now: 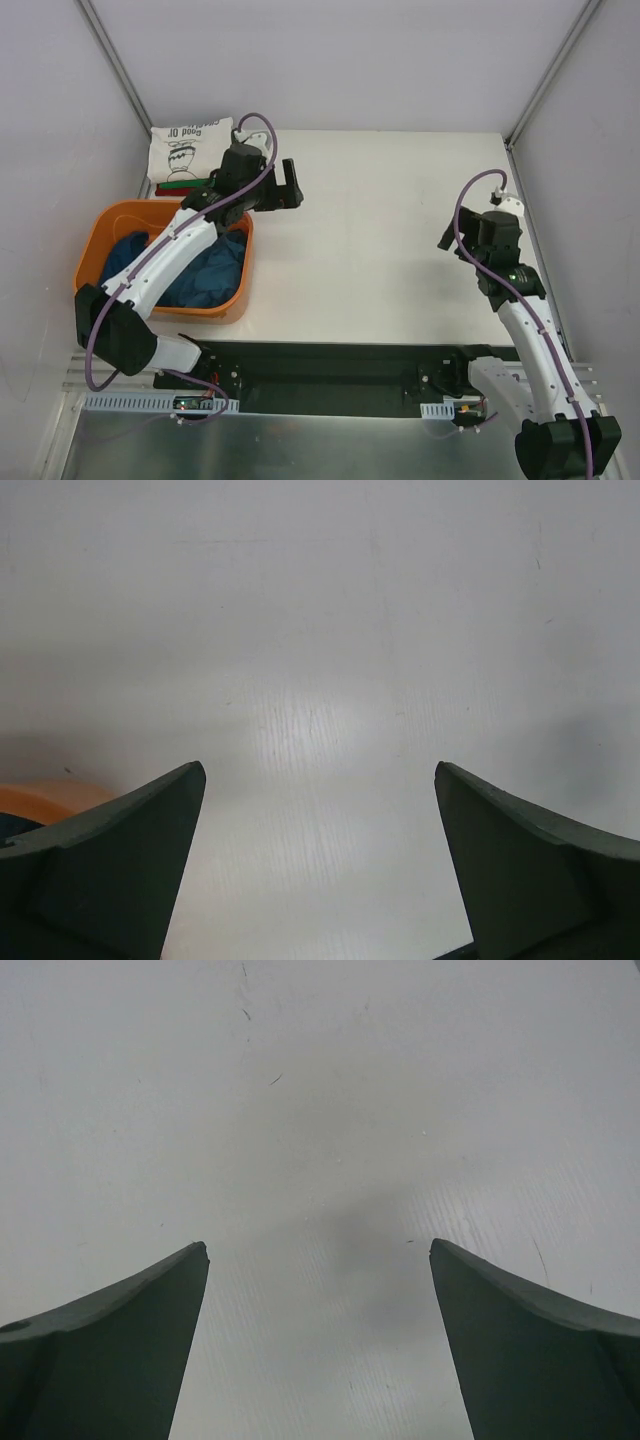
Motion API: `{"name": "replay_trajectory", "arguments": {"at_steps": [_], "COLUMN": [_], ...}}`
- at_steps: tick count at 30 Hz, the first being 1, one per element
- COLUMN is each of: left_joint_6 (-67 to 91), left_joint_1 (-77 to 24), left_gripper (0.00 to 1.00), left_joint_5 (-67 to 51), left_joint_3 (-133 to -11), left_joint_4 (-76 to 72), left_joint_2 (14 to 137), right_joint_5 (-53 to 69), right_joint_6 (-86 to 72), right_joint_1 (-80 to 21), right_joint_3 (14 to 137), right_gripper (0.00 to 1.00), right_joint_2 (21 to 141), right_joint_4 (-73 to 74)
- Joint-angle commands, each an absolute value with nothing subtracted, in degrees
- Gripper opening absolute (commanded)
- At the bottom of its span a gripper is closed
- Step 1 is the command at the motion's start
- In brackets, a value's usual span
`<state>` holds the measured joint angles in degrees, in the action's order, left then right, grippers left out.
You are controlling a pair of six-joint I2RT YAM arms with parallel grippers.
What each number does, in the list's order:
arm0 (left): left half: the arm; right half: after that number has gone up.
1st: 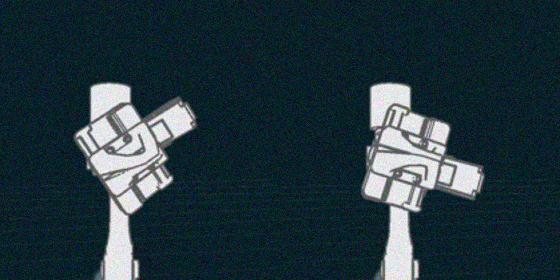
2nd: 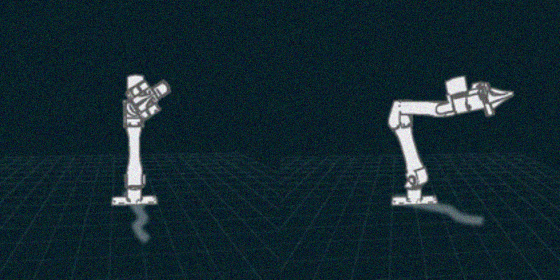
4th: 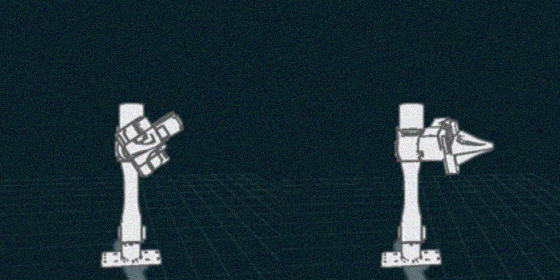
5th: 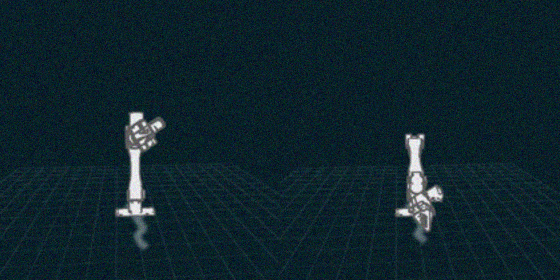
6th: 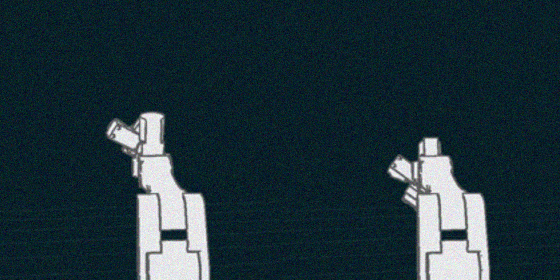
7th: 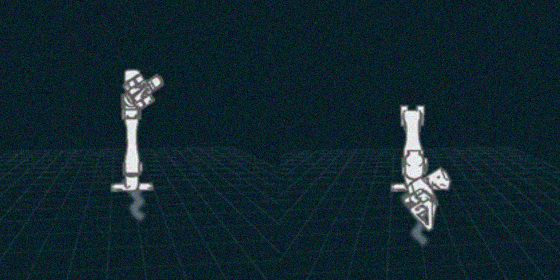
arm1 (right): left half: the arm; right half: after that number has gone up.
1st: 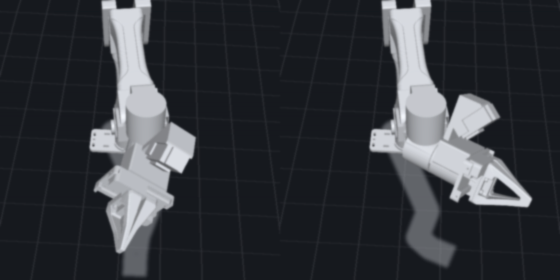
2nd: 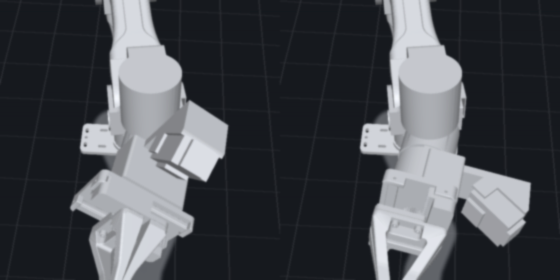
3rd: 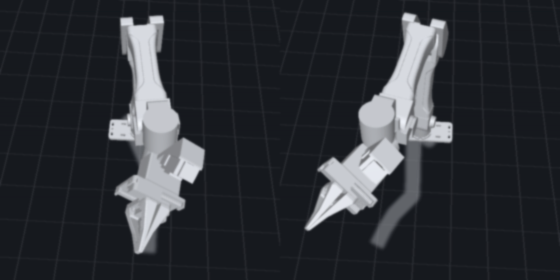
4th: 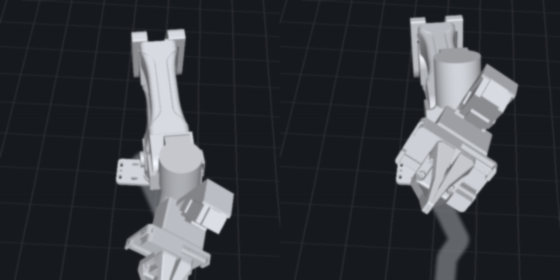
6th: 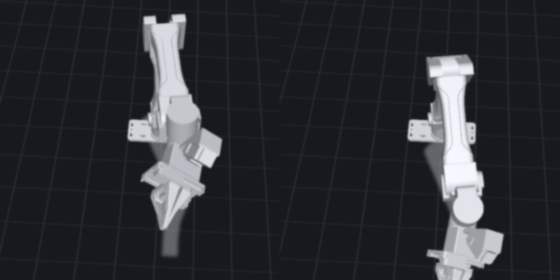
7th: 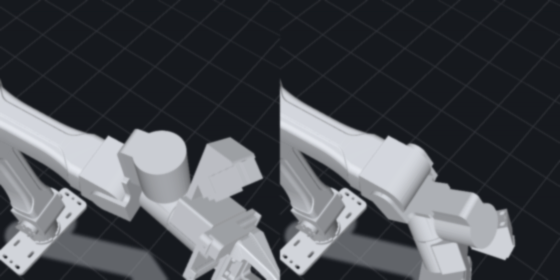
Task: Fold and stack the t-shirts
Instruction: Grab the tshirt from the pile
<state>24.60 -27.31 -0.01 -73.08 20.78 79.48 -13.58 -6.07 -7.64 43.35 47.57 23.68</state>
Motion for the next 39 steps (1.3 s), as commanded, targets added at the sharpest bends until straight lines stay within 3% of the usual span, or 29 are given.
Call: {"name": "replay_trajectory", "arguments": {"at_steps": [1,7,12,20,27,34,36,37,38,39], "left_joint_6": [24.43,31.80,37.88,39.90,40.51,42.71,42.80,42.72,42.71,42.54], "left_joint_1": [-27.07,-22.95,-11.10,-10.72,-10.72,-10.72,-10.72,-10.72,-10.72,-10.81], "left_gripper": [0.99,0.99,0.99,0.99,0.78,0.73,0.58,0.45,0.11,0.00], "left_joint_5": [3.48,17.74,11.70,3.43,2.81,9.14,9.32,8.97,8.44,8.52], "left_joint_3": [-70.06,-64.61,-60.13,-55.20,-54.23,-52.91,-53.08,-53.26,-53.61,-54.57], "left_joint_4": [19.07,29.60,40.59,40.87,41.22,47.37,47.55,47.46,47.37,47.37], "left_joint_2": [73.31,60.93,57.05,60.81,64.51,66.00,66.44,66.88,66.97,67.06], "right_joint_5": [-14.15,-13.80,-13.54,-13.45,-13.97,-13.80,-13.80,-13.80,-13.80,-13.89], "right_joint_6": [-4.48,-3.08,-2.64,-2.55,-2.64,-2.99,-2.90,-2.90,-2.90,-2.90], "right_joint_1": [-7.65,-7.65,-7.65,-7.56,-7.65,-7.65,-7.65,-7.65,-7.65,-7.65], "right_joint_3": [43.42,44.47,44.56,45.35,45.35,45.97,46.05,46.14,46.14,46.23], "right_gripper": [0.97,0.97,0.97,0.97,0.97,0.97,0.97,0.97,0.97,0.97], "right_joint_2": [44.74,44.21,44.82,47.72,48.43,49.74,49.92,50.27,50.19,50.27], "right_joint_4": [21.36,23.03,23.12,23.20,23.64,23.91,23.91,23.99,24.08,24.17]}}
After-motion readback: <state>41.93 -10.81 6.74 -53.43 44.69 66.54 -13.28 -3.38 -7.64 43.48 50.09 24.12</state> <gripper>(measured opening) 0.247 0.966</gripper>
